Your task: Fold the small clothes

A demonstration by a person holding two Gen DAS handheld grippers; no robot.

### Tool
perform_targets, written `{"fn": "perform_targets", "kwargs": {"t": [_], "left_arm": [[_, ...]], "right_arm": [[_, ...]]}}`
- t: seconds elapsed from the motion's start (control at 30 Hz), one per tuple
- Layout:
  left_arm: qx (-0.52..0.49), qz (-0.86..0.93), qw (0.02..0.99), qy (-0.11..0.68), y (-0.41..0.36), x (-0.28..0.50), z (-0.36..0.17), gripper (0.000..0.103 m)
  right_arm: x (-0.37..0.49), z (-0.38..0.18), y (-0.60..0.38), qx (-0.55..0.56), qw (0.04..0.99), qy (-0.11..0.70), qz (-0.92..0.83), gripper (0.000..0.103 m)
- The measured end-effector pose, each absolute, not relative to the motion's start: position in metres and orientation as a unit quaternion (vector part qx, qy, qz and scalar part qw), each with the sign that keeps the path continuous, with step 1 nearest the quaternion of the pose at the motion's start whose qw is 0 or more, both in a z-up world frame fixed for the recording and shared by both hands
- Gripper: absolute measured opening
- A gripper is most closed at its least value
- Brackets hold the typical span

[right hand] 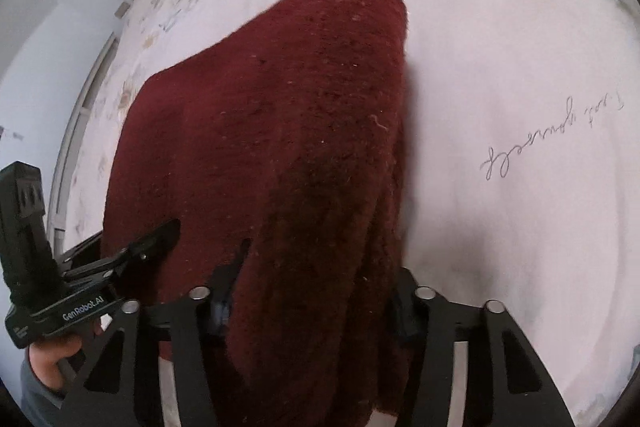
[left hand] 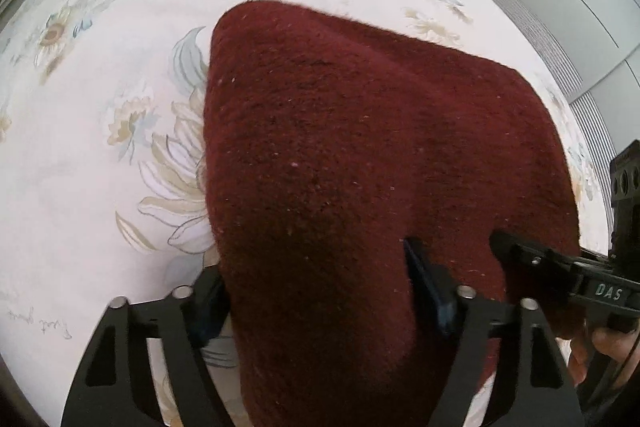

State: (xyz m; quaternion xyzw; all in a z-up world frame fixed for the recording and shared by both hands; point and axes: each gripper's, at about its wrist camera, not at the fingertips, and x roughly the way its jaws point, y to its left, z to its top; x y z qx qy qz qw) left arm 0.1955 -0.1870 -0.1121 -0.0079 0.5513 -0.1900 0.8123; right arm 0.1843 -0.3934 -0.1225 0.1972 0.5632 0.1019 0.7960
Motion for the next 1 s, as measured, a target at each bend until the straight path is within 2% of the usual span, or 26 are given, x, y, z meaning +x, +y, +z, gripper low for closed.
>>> {"fn": "perform_targets", "kwargs": {"t": [0.07,0.2,0.4,0.53,0.73,0.93,1.0], "left_arm": [[0.002,-0.195,0.816,0.545,-0.189,0.193,-0.107,0.057],[-0.011,-0.208,0.820,0.533,-0.183,0.192,-0.092,0.046],[-0.015,-0.232,0.833,0.502,-0.148,0.189,-0.048,0.044],[-0.019,-0.232,0.847,0.478,-0.109,0.188,-0.021,0.044],[-0.017,-0.210,0.858,0.469,-0.054,0.188,-0.018,0.044],[-0.040,-0.177,0.840,0.510,-0.014,0.187,-0.075,0.045],[-0.051,-0.167,0.832,0.526,-0.002,0.188,-0.096,0.050]], "right_arm": [[0.182,-0.110,-0.389,0.190,0.804,0.555,0.096,0.044],[0.174,-0.075,-0.377,0.170,0.821,0.535,0.099,0.041],[0.179,-0.024,-0.334,0.158,0.841,0.503,0.124,0.041],[0.187,-0.014,-0.299,0.150,0.843,0.495,0.145,0.041],[0.193,-0.042,-0.249,0.137,0.830,0.515,0.164,0.041],[0.195,-0.101,-0.229,0.108,0.808,0.560,0.150,0.043],[0.194,-0.107,-0.234,0.115,0.809,0.557,0.149,0.046]]}}
